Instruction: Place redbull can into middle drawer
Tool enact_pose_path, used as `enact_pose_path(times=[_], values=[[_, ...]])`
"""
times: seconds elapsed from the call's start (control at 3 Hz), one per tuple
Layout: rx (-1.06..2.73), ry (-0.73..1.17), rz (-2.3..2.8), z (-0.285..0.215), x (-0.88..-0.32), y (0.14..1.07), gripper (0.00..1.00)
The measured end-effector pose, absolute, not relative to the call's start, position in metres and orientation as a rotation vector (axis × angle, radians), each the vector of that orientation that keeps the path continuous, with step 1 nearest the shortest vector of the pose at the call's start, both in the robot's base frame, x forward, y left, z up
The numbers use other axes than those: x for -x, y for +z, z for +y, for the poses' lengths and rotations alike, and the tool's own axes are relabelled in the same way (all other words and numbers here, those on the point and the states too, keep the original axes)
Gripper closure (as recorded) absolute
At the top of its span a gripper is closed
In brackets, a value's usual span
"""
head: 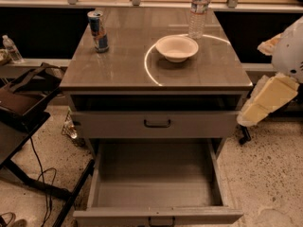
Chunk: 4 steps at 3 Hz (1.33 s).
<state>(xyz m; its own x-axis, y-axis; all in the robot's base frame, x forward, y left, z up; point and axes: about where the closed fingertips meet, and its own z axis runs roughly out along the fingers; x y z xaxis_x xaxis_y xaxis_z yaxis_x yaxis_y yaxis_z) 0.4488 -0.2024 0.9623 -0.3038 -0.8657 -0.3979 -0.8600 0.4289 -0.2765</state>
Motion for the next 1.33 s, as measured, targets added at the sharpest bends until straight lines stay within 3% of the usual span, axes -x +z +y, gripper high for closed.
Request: enact_pose_path(times=[0.67,1.33], values=[[1.097,0.292,1.915,-0.174,-0.491,0.931,0.00],[0.846,0.346,1.577,-0.154,-0.535,0.977,0.00]])
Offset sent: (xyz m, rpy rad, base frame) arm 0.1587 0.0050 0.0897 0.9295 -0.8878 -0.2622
